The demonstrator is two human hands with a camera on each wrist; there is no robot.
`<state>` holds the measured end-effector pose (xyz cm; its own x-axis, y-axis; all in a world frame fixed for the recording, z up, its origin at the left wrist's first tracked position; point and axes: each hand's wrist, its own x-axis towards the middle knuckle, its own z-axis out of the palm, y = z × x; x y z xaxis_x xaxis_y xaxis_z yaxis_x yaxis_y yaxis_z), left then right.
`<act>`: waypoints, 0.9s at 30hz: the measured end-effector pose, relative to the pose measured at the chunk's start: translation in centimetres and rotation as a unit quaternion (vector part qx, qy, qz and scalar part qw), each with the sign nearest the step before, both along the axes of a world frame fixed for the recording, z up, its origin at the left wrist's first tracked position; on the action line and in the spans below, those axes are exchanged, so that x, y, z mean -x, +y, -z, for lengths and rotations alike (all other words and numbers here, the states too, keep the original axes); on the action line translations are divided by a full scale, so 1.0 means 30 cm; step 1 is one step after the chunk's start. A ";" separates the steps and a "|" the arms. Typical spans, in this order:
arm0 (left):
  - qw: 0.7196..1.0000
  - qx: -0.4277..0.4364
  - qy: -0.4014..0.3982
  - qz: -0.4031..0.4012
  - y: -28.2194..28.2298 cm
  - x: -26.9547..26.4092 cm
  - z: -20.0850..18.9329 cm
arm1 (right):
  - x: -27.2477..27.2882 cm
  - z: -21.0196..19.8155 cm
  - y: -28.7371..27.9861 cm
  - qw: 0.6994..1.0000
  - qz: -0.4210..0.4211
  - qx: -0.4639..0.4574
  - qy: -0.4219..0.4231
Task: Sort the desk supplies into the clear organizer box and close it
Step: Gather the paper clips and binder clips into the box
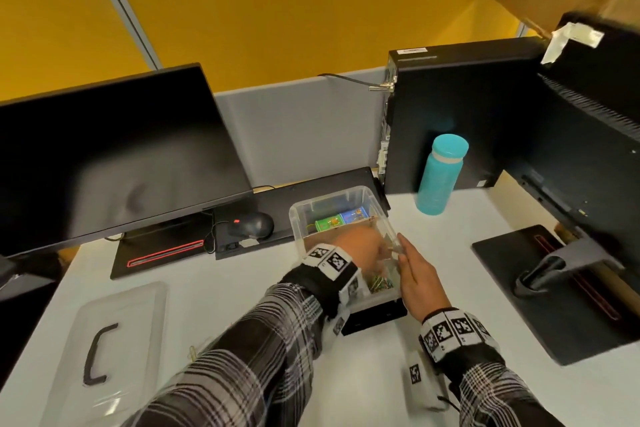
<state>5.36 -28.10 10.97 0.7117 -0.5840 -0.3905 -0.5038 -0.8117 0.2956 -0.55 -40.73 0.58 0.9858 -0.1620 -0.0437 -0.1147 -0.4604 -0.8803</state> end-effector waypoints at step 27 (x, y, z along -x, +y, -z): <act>0.903 0.131 0.053 -0.405 0.997 0.343 0.469 | 0.161 0.125 0.573 0.921 -0.230 0.188 0.253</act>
